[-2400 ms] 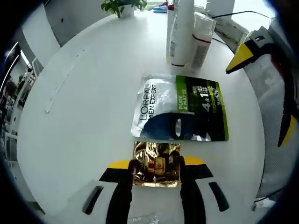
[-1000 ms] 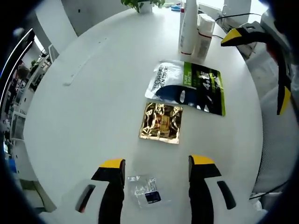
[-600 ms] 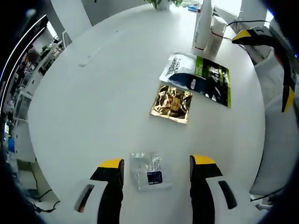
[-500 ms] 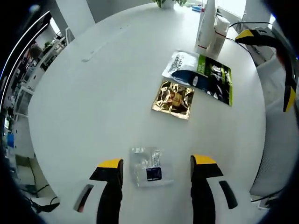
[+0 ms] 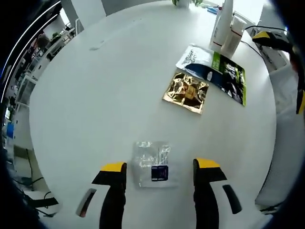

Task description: Arrange the skincare products in the storage area until every visible bottle or jar stands upright without overlapping.

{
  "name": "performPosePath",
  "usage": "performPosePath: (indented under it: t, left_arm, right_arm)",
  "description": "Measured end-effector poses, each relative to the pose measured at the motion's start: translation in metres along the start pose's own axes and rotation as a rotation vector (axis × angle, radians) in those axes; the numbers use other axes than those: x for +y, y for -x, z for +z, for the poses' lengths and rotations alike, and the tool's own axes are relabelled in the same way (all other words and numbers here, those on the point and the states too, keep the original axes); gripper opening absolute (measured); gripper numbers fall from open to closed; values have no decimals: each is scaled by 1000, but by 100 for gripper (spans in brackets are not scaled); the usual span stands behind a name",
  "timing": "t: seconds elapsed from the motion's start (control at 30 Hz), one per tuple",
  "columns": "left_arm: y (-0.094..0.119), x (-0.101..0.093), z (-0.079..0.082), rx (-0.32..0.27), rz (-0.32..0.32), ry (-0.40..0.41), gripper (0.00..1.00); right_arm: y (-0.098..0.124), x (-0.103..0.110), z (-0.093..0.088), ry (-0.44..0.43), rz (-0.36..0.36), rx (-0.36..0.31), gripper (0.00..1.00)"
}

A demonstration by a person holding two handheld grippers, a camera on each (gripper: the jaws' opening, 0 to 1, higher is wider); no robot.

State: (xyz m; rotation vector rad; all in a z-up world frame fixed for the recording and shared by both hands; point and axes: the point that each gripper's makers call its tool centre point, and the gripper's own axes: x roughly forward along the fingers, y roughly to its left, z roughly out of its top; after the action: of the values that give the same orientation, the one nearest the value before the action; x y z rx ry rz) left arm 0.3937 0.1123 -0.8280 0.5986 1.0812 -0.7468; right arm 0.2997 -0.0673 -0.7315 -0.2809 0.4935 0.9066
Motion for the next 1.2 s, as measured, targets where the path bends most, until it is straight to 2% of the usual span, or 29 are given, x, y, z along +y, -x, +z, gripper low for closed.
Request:
performPosePath:
  t: [0.1,0.2,0.57,0.87,1.2]
  left_arm:
    - [0,0,0,-4,-7,7,58]
    - [-2,-5,-1,-6,-43,29,55]
    - [0,-4,0,-8,-34,38,50]
    - [0,1,-4,-8,-40,50,41]
    - [1,-9,-3,1,-50,-5,41]
  right_arm:
    - [0,0,0,2,3,3,87]
    - [-1,-1,0,6,1,3,86]
    - [1,0,1,8,0,2,85]
    - [4,-4,1,17,-11,6,85]
    - [3,-3,2,19,-7,3,85]
